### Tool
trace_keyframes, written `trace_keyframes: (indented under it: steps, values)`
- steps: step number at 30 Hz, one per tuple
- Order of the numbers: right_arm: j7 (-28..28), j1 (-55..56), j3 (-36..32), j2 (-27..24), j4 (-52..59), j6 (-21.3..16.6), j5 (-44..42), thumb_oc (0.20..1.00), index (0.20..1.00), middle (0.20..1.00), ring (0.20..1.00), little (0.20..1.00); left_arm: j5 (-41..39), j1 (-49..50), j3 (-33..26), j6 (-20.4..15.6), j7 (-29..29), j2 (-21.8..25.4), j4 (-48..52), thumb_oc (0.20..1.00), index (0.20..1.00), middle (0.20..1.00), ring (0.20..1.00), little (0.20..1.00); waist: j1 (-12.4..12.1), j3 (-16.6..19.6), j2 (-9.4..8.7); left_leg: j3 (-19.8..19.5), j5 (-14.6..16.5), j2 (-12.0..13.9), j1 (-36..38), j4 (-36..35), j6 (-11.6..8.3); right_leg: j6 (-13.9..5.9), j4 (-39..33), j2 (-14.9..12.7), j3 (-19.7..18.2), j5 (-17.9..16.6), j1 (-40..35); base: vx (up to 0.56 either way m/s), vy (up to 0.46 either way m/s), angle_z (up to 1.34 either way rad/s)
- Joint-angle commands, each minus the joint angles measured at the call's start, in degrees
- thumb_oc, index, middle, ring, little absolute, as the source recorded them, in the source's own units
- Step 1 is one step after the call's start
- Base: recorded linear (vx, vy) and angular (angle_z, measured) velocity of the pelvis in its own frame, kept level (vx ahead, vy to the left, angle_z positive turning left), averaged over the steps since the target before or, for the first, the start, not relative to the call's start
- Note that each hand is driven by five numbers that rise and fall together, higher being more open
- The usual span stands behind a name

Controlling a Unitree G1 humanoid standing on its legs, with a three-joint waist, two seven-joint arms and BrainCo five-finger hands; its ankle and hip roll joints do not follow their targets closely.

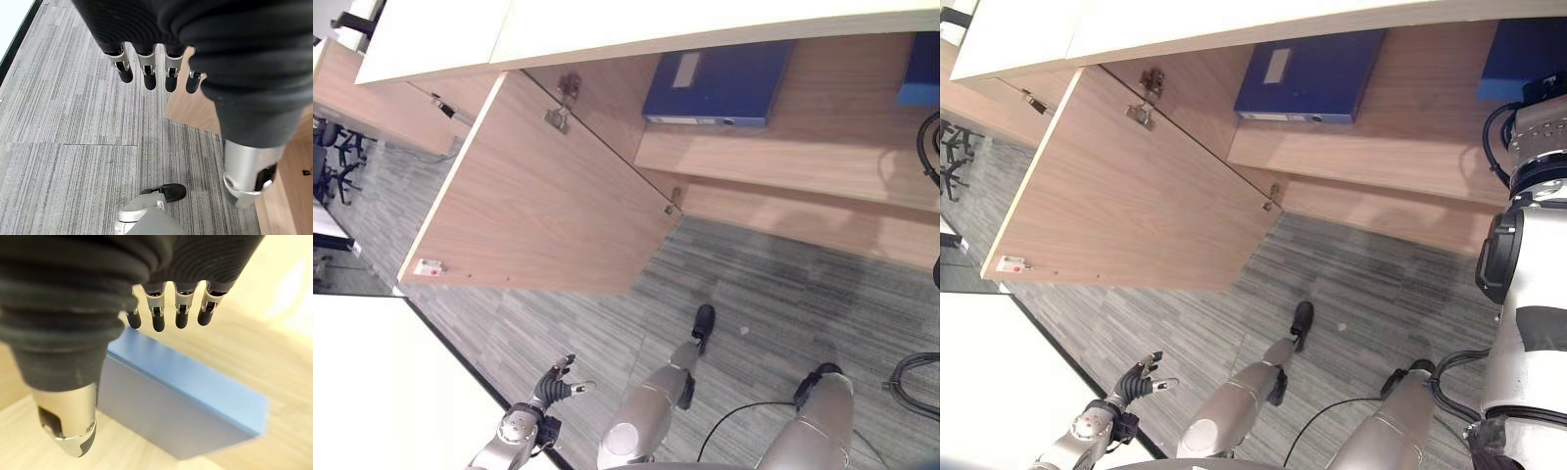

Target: Put the empty folder in the office cabinet

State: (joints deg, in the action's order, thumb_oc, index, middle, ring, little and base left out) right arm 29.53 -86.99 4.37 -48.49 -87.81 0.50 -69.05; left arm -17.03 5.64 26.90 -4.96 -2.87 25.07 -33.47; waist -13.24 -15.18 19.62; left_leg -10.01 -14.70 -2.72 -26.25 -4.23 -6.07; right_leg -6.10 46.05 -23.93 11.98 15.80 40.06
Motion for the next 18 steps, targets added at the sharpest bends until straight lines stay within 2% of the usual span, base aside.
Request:
trace_keyframes:
  steps: [1, 4, 5, 6, 9, 10, 12, 13, 14, 15, 16, 18]
  values:
    - [-1.3, -2.2, 1.2, -6.0, 2.0, 0.1, 2.1, 1.000, 1.000, 1.000, 1.000, 1.000, 0.9, -3.9, -0.1, -0.4, -0.3, 1.5, -1.6, 1.000, 1.000, 1.000, 1.000, 1.000, -2.0, -2.1, 0.25, 0.7, 16.4, 1.8, 9.6, 1.2, -0.56, -6.22, -4.1, 1.1, -3.1, 1.4, -1.9, 0.00, 0.000, 0.00]
    - [-1.5, 0.4, -0.8, -5.2, 1.0, 0.4, 1.5, 1.000, 1.000, 1.000, 1.000, 1.000, 1.0, -3.9, -0.3, -0.2, -0.2, 1.2, -2.1, 1.000, 1.000, 1.000, 1.000, 1.000, -1.8, -2.6, 0.52, 0.6, 15.4, 2.0, 9.8, 0.8, -0.46, -5.91, -4.9, 1.2, -2.3, 0.1, -2.2, -0.05, 0.007, 0.00]
    - [-1.3, 0.8, -1.2, -5.0, 0.8, 0.4, 1.3, 1.000, 1.000, 1.000, 1.000, 1.000, 0.9, -4.0, -0.4, -0.2, -0.3, 0.9, -2.2, 1.000, 1.000, 1.000, 1.000, 1.000, -1.7, -2.3, 0.37, 0.6, 16.2, 2.0, 10.4, 0.3, -0.52, -6.22, -5.0, 1.4, -2.7, 1.6, -2.8, 0.01, 0.000, -0.04]
    - [-1.2, 1.1, -1.5, -4.9, 0.9, 0.4, 1.3, 1.000, 1.000, 1.000, 1.000, 1.000, 0.9, -3.8, -0.4, -0.2, -0.3, 1.0, -2.2, 1.000, 1.000, 1.000, 1.000, 1.000, -1.8, -2.7, 0.56, 0.6, 15.3, 2.1, 10.0, 0.6, -0.46, -5.87, -5.1, 1.3, -2.2, 0.1, -2.5, 0.00, 0.002, -0.06]
    - [-0.9, 2.7, -2.9, -3.4, 0.8, 0.8, 1.3, 1.000, 1.000, 1.000, 1.000, 1.000, 0.9, -3.6, -0.4, 0.0, -0.3, 0.7, -2.1, 1.000, 1.000, 1.000, 1.000, 1.000, -1.4, -2.9, 0.62, 0.7, 15.1, 2.3, 10.4, 0.2, -0.43, -5.73, -5.8, 1.6, -2.0, -0.2, -3.1, -0.01, 0.006, -0.09]
    - [-0.9, 2.8, -3.1, -3.2, 0.7, 1.0, 1.4, 1.000, 1.000, 1.000, 1.000, 1.000, 0.7, -3.7, -0.4, 0.0, -0.4, 0.4, -2.1, 1.000, 1.000, 1.000, 1.000, 1.000, -1.2, -2.5, 0.47, 0.6, 15.9, 2.3, 11.0, -0.2, -0.48, -6.07, -5.6, 1.7, -2.5, 1.1, -3.4, 0.09, -0.010, 0.01]
    - [-0.9, 3.3, -3.5, -2.5, 0.7, 1.2, 1.6, 1.000, 1.000, 1.000, 1.000, 1.000, 0.6, -3.8, -0.4, 0.0, -0.6, 0.0, -2.2, 1.000, 1.000, 1.000, 1.000, 1.000, -1.0, -2.7, 0.38, 0.7, 16.0, 2.3, 11.2, -0.3, -0.45, -5.98, -5.6, 1.8, -2.7, 1.1, -3.4, -0.01, 0.009, 0.00]
    - [-0.7, 4.0, -3.8, -2.1, 0.8, 1.0, 1.5, 1.000, 1.000, 1.000, 1.000, 1.000, 0.4, -3.7, -0.4, 0.0, -0.8, -0.2, -2.3, 1.000, 1.000, 1.000, 1.000, 1.000, -1.0, -3.2, 0.53, 0.8, 15.2, 2.3, 10.9, 0.1, -0.35, -5.59, -5.7, 1.8, -2.3, -0.4, -3.0, 0.00, 0.000, 0.00]
    - [-0.6, 4.2, -4.0, -1.8, 0.8, 0.9, 1.3, 1.000, 1.000, 1.000, 1.000, 1.000, 0.4, -3.8, -0.4, 0.0, -0.9, -0.4, -2.4, 1.000, 1.000, 1.000, 1.000, 1.000, -0.9, -2.9, 0.35, 0.8, 15.8, 2.4, 11.4, -0.2, -0.38, -5.86, -5.6, 1.9, -2.7, 0.6, -3.3, -0.10, 0.024, -0.05]
    - [-0.6, 4.3, -4.1, -1.7, 0.8, 0.9, 1.3, 1.000, 1.000, 1.000, 1.000, 1.000, 0.4, -3.7, -0.4, -0.1, -0.9, -0.3, -2.4, 1.000, 1.000, 1.000, 1.000, 1.000, -0.9, -3.2, 0.50, 0.8, 15.2, 2.4, 11.0, 0.1, -0.33, -5.60, -5.7, 1.8, -2.3, -0.5, -3.0, 0.07, -0.015, 0.00]
    - [-0.4, 4.9, -4.4, -0.9, 0.5, 0.9, 1.2, 1.000, 1.000, 1.000, 1.000, 1.000, 0.3, -4.1, -0.4, 0.0, -1.1, -0.7, -2.5, 1.000, 1.000, 1.000, 1.000, 1.000, -0.7, -3.0, 0.33, 0.8, 15.8, 2.4, 11.4, -0.2, -0.39, -5.83, -5.7, 2.0, -2.8, 0.6, -3.4, -0.09, 0.016, 0.02]
    - [0.1, 6.3, -5.1, 0.2, 0.5, 0.7, 1.2, 1.000, 1.000, 1.000, 1.000, 1.000, 0.3, -4.2, -0.3, -0.1, -1.4, -0.9, -2.6, 1.000, 1.000, 1.000, 1.000, 1.000, -0.6, -3.5, 0.47, 0.9, 15.1, 2.6, 11.2, 0.0, -0.32, -5.53, -6.4, 2.2, -2.3, -1.0, -3.5, -0.05, 0.008, 0.00]
